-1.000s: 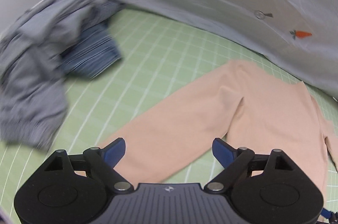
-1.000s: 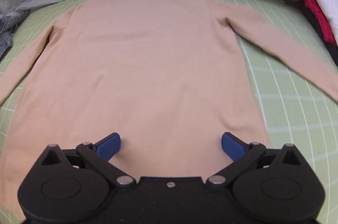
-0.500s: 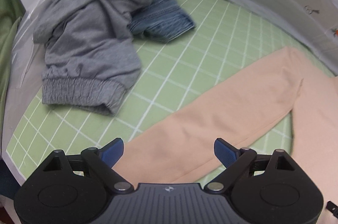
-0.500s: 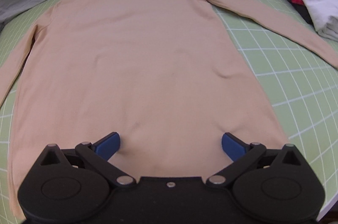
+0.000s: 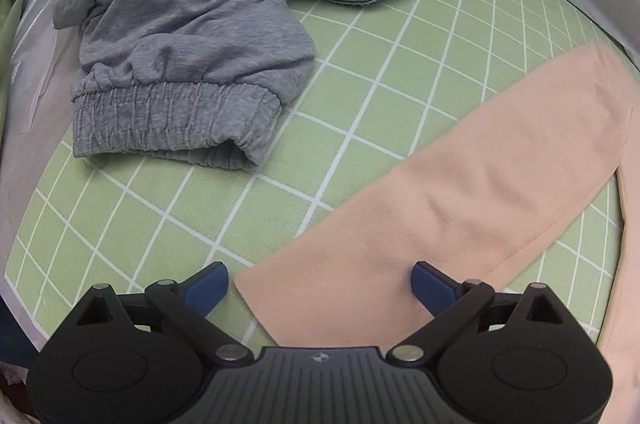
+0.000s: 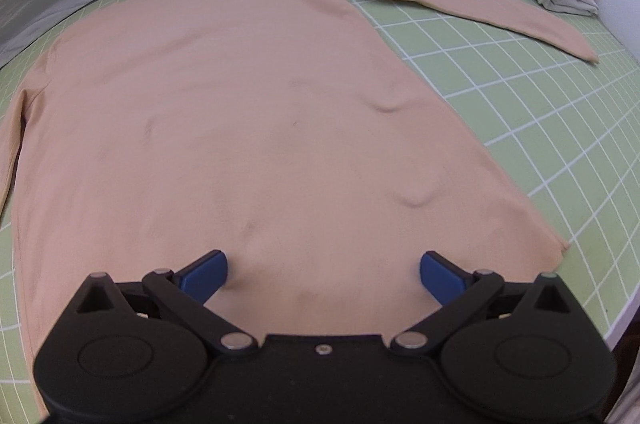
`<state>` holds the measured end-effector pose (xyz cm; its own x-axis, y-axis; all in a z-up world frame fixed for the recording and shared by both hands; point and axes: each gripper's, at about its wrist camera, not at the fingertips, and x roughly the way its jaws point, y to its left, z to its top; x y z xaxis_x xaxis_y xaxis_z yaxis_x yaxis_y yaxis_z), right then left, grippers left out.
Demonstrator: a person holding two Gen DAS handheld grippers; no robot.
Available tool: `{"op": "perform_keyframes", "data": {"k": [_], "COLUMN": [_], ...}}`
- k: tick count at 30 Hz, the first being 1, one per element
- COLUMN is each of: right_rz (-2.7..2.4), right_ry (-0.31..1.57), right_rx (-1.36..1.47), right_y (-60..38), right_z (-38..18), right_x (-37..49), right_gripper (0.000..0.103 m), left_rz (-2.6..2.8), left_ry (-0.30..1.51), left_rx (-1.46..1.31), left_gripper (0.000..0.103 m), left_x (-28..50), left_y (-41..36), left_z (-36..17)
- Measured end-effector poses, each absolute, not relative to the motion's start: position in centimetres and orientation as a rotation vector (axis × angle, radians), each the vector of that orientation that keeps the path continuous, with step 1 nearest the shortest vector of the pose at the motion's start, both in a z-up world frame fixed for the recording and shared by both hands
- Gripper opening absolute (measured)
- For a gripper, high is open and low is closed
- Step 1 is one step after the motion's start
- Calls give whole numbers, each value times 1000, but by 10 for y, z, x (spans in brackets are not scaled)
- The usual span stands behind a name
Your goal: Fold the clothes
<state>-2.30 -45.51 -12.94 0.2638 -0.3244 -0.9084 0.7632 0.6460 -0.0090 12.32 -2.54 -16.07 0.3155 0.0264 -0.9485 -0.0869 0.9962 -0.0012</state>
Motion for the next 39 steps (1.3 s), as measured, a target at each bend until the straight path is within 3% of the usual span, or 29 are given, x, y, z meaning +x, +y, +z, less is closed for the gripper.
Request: {"op": "perform_keyframes", "data": {"k": [2,4,5,7,10,19,26,27,28,29,30,31,35,39], "right_rz": [-783,-784,-781,-773,-749,-622,-640,-646,-651,-655,-659,-655,-590,-488], "right_ry": [1069,1072,1074,1077,1084,1054,993,983,974,964,953,941,886,903], "right_rx": [493,496,497,496,491,490,526,523,521,517,512,506,469,391], "right_y": [-455,-456,-457,-458,-460,-471,-504,-509,-514,-519,-522,-524,-518,-490], "right_z": [-130,-130,-130,-130,-130,-125,-118,-116,-115,-114,-113,-112,-108,-107], "right_x": [-23,-23,-24,-24,-26,-48,-84,-87,-89,-91,-91,-90,-77,-47], "right_gripper": [103,103,103,103,103,103,103,103,103,103,103,103,103,103], "left_rz": [70,65,63,57,37,-97,-391,-446,-491,-516,-540,-557,-490,-409], "left_ry": [1241,1235,1231,1226,1233,1120,1024,1004,984,963,941,919,882,951], "left_rx": [-55,-54,-54,-55,-69,-85,-102,-112,-107,-82,-57,-29,119,67], "left_gripper": [92,70,64,38,12,8,11,20,41,55,81,90,95,96], "left_x": [122,121,120,119,116,119,85,77,69,63,56,50,40,52], "left_y": [-26,-27,-27,-29,-35,-104,-227,-242,-255,-262,-269,-274,-267,-232], "left_z": [-159,-157,-156,-154,-150,-97,-49,-42,-36,-32,-28,-25,-30,-48]}}
